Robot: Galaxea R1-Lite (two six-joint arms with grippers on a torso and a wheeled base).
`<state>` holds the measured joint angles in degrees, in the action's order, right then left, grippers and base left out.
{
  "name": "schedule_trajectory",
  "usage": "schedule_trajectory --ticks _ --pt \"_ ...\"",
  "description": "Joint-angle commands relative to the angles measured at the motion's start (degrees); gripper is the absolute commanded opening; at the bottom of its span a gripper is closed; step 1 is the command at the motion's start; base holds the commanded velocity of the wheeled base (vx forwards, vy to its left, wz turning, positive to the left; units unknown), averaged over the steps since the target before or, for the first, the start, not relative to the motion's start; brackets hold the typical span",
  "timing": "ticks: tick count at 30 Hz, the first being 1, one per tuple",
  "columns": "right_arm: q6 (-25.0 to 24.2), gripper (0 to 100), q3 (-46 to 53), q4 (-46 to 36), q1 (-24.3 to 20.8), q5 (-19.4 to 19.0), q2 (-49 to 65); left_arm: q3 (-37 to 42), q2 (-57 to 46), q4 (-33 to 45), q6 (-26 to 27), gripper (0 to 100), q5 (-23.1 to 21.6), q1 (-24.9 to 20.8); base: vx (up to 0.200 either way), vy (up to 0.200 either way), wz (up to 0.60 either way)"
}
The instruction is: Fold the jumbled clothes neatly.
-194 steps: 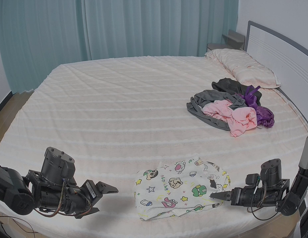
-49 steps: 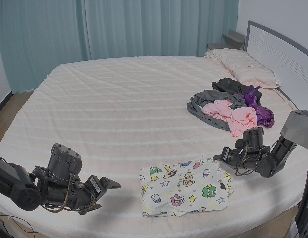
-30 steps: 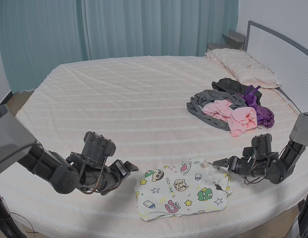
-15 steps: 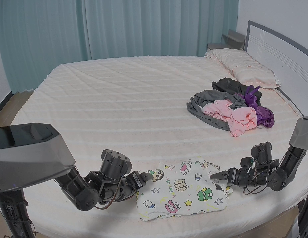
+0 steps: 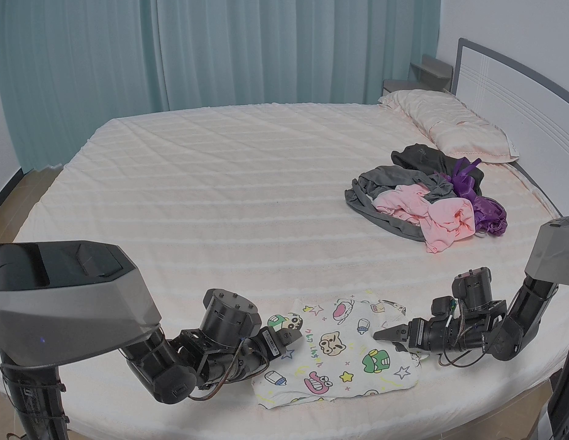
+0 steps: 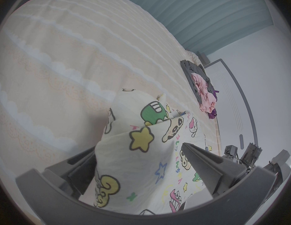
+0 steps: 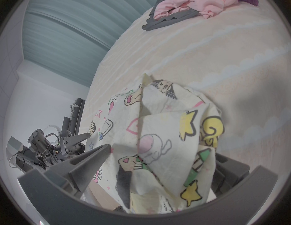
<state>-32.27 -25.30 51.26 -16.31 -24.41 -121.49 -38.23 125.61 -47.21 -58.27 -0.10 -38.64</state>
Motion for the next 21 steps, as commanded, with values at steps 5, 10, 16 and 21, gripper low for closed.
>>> schedule_trajectory --ticks 5,10,16,21 --pt "-0.3 100 0.5 3.1 -0.3 0.2 0.0 0.2 0.2 -0.9 -0.1 100 0.3 -1.5 0.0 0.0 0.0" --pt "-0.4 100 1.2 3.6 2.6 0.1 0.1 0.2 0.2 -0.9 -0.1 100 0.4 -2.0 0.0 0.0 0.0" --pt "-7.2 100 4.6 11.3 2.7 -1.4 0.6 0.2 0.2 -0.9 -0.1 100 0.4 -2.2 0.0 0.0 0.0" --pt "-7.2 100 5.6 14.6 -0.1 -2.0 -2.4 0.2 0.2 -0.9 -0.2 100 0.4 -2.6 0.0 0.0 0.0"
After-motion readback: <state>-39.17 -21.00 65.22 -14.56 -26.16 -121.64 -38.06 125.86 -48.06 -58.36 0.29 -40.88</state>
